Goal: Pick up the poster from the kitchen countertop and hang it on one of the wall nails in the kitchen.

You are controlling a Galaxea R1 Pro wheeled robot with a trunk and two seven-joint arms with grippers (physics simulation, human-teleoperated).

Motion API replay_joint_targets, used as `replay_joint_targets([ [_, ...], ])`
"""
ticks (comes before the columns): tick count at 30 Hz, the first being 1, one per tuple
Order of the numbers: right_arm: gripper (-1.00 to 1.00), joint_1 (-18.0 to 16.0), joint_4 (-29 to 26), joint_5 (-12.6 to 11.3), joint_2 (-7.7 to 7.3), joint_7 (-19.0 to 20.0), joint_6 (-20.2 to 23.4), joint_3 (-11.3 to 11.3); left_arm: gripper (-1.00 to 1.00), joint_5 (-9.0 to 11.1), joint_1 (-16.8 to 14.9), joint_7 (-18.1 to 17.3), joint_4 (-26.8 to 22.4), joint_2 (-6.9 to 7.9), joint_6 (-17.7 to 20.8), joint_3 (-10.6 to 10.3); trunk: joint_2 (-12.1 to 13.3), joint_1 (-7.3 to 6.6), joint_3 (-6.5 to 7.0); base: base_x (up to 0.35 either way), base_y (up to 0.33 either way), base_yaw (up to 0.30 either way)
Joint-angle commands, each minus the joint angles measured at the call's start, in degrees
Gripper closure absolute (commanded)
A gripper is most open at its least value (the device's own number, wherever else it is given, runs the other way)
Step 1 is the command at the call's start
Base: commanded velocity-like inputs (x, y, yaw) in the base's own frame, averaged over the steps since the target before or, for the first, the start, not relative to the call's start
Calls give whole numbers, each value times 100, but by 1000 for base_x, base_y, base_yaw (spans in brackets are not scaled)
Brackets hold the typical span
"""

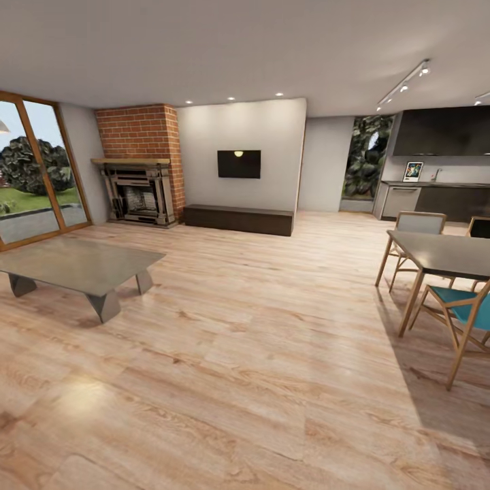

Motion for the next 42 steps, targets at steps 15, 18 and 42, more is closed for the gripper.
replay_joint_targets([
  [15,-100,28,-10,10,-6,-10,-29,6,-100,3,1,-8,223,3,-92,95,-2,3,-4,324,0,-5],
  [18,-100,29,-11,10,-6,-10,-30,6,-100,0,1,-10,225,3,-96,83,-2,3,-1,286,0,-152],
  [42,-100,-19,-3,32,-55,-11,-859,0,-100,-20,4,-9,-391,-217,-91,27,-2,3,35,181,0,-208],
])
